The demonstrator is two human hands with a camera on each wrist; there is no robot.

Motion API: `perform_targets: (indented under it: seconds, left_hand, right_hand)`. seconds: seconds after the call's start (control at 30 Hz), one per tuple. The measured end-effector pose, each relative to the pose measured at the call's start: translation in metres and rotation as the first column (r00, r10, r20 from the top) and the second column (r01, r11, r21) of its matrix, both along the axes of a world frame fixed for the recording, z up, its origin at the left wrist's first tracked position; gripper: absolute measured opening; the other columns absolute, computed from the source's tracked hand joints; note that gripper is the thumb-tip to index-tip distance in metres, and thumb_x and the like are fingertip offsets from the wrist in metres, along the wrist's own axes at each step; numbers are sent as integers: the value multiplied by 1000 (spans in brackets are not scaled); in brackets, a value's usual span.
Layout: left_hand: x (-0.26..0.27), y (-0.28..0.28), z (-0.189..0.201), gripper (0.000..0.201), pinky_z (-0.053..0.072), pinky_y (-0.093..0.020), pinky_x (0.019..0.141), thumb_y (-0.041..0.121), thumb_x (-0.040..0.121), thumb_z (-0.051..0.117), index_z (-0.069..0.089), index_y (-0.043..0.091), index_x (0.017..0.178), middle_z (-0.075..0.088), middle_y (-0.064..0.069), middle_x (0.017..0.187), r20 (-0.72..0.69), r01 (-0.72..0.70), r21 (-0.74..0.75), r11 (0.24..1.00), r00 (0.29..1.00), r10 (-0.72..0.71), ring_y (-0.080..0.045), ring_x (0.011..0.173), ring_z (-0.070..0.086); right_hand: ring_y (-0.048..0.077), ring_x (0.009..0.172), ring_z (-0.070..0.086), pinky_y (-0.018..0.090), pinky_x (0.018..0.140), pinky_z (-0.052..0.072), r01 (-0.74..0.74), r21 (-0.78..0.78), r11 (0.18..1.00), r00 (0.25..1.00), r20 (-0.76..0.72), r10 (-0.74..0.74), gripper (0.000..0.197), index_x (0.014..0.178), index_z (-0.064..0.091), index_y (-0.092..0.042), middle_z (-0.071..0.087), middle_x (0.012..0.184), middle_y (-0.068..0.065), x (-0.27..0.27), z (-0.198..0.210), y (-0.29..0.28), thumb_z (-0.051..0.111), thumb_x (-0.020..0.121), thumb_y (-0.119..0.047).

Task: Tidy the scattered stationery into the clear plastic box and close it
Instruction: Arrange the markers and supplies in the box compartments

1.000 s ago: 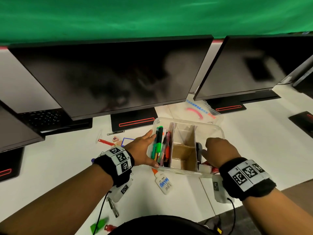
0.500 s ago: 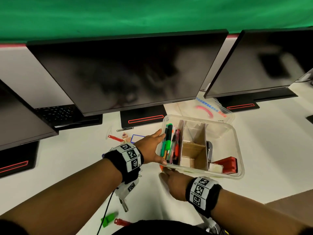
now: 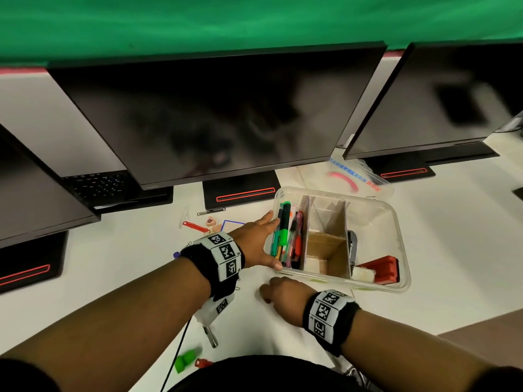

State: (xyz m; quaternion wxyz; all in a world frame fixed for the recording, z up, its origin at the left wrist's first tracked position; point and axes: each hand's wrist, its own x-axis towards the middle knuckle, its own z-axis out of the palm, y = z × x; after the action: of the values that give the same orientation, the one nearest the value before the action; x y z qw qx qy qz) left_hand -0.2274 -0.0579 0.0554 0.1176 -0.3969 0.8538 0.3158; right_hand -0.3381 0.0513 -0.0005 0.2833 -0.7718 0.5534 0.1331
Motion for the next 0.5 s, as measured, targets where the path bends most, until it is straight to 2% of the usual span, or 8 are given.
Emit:
perform_targets:
  seconds: [0.1, 0.2, 0.27, 0.33, 0.4, 0.47, 0.5]
  left_hand:
    - [1, 0, -3, 108, 26, -36, 115, 49, 73, 73, 1, 28, 151, -6, 7, 160, -4, -9, -1, 1000, 1000, 9, -19, 147, 14]
    - [1, 2, -4, 106, 27, -36, 115, 48, 74, 72, 1, 28, 151, -6, 7, 160, -20, -18, -4, 1000, 1000, 18, -18, 147, 14]
    - [1, 2, -4, 106, 27, -35, 115, 47, 74, 72, 2, 28, 151, -5, 7, 160, -35, -26, -9, 1000, 999, 25, -17, 147, 15]
    - [1, 2, -4, 107, 28, -33, 114, 46, 73, 73, 2, 29, 151, -5, 8, 160, -49, -40, 7, 999, 998, 40, -16, 146, 17]
    - [3, 2, -4, 107, 29, -33, 114, 46, 72, 74, 3, 29, 151, -5, 9, 160, -55, -50, 33, 998, 997, 52, -16, 146, 18]
    - [3, 2, -2, 106, 30, -34, 114, 46, 73, 74, 3, 30, 151, -5, 10, 159, -45, -52, 42, 998, 998, 54, -16, 146, 18]
    - [2, 2, -1, 106, 31, -35, 113, 46, 73, 73, 3, 30, 151, -5, 10, 159, -35, -51, 38, 998, 998, 52, -17, 145, 19]
  right_hand:
    - [28, 93, 61, 35, 79, 51, 111, 57, 992, 984, 132, -118, 39, 125, 39, -19, 58, 108, 14, -3, 23, 7, 43, 91, -2]
    - [17, 84, 60, 22, 74, 46, 159, 5, 987, 960, 234, -156, 36, 124, 48, -17, 61, 103, 10, -10, 53, 8, 49, 91, -1]
    - [14, 86, 62, 17, 75, 44, 229, -46, 972, 939, 274, -209, 27, 112, 61, -13, 66, 103, 6, -20, 74, 6, 58, 87, -2]
    - [9, 84, 61, 10, 74, 42, 308, -69, 949, 913, 301, -275, 17, 99, 68, -11, 66, 95, 0, -32, 96, 5, 66, 83, -6]
    - [5, 77, 57, 7, 70, 40, 381, -91, 920, 893, 293, -341, 13, 91, 70, -12, 62, 84, -7, -45, 117, 2, 72, 78, -10]
    - [2, 67, 56, 7, 67, 43, 476, -103, 873, 855, 286, -433, 11, 83, 71, -13, 61, 73, -10, -64, 139, -3, 76, 74, -9]
    - [-2, 61, 55, 3, 62, 42, 513, -111, 851, 839, 276, -469, 11, 77, 70, -13, 60, 67, -11, -75, 150, -8, 77, 73, -6]
